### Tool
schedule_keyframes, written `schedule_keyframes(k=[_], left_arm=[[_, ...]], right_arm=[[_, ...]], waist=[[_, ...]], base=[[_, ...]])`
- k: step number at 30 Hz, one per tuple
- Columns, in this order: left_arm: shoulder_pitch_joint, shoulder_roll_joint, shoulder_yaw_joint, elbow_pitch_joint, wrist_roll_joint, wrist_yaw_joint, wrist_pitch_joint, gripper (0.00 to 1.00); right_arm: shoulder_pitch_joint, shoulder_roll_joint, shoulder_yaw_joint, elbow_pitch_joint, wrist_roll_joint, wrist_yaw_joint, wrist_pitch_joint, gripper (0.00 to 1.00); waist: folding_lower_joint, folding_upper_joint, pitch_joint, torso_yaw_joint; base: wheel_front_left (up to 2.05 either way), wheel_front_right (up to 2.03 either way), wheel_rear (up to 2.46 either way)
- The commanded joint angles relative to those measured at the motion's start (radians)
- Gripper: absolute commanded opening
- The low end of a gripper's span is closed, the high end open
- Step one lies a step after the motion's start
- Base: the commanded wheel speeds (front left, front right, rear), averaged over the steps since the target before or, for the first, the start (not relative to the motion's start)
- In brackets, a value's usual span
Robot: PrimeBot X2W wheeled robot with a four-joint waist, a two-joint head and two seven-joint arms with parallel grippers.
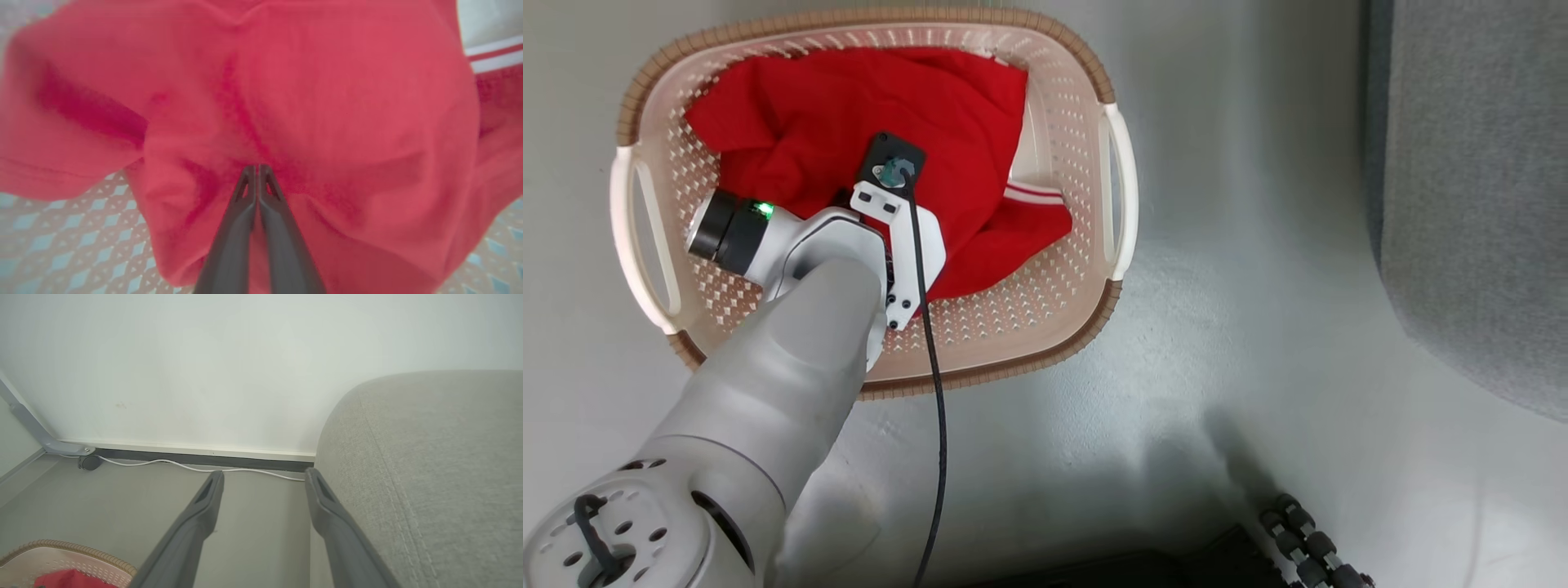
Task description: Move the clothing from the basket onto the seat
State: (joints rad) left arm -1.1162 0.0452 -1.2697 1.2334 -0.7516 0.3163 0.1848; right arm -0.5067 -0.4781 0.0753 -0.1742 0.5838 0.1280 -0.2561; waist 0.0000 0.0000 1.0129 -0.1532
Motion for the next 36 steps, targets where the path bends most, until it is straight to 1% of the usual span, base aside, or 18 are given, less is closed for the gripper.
schedule_keyframes(k=[1,7,10,14,21,22,27,31,33,36], left_arm=[[0.027,0.005,0.008,-0.002,-0.012,-0.01,-0.021,0.0],[0.08,0.005,0.016,-0.013,-0.047,-0.022,-0.102,0.0],[0.102,0.005,0.023,-0.027,-0.066,-0.028,-0.159,0.0],[0.128,0.005,0.036,-0.024,-0.093,-0.045,-0.246,0.0],[0.168,0.005,0.065,-0.03,-0.149,-0.075,-0.368,0.0],[0.168,0.005,0.065,-0.03,-0.149,-0.075,-0.368,0.0],[0.208,0.005,0.083,-0.05,-0.185,-0.086,-0.422,0.0],[0.237,0.005,0.09,-0.085,-0.191,-0.09,-0.443,0.0],[0.245,0.005,0.108,-0.114,-0.185,-0.084,-0.445,0.0],[0.264,0.005,0.158,-0.179,-0.144,-0.063,-0.446,0.0]], right_arm=[[0.033,-0.014,0.011,-0.008,0.01,0.003,-0.006,1.0],[0.03,-0.002,0.021,0.016,0.008,0.003,-0.006,1.0],[0.033,0.001,0.028,0.031,0.005,0.003,-0.006,1.0],[0.04,0.009,0.042,0.055,0.001,0.003,-0.006,1.0],[0.069,0.022,0.062,0.102,-0.009,0.003,-0.006,1.0],[0.069,0.022,0.062,0.102,-0.009,0.003,-0.006,1.0],[0.092,0.033,0.075,0.135,-0.022,0.003,-0.006,1.0],[0.112,0.042,0.089,0.164,-0.032,0.003,-0.006,1.0],[0.123,0.049,0.097,0.177,-0.038,0.003,-0.006,1.0],[0.141,0.058,0.104,0.2,-0.047,0.003,-0.006,1.0]], waist=[[0.0,0.0,-0.031,-0.003],[0.0,0.0,-0.115,-0.004],[0.0,0.0,-0.16,-0.001],[0.0,0.0,-0.223,0.0],[0.0,0.0,-0.339,0.009],[0.0,0.0,-0.339,0.009],[0.0,0.0,-0.425,0.015],[0.0,0.0,-0.492,0.023],[0.0,0.0,-0.526,0.026],[0.0,0.0,-0.578,0.034]], base=[[0.0,0.0,0.0],[0.0,0.0,0.0],[0.0,0.0,0.0],[0.0,0.0,0.0],[0.0,0.0,0.0],[0.0,0.0,0.0],[0.0,0.0,0.0],[0.0,0.0,0.0],[0.0,0.0,0.0],[0.0,0.0,0.0]])
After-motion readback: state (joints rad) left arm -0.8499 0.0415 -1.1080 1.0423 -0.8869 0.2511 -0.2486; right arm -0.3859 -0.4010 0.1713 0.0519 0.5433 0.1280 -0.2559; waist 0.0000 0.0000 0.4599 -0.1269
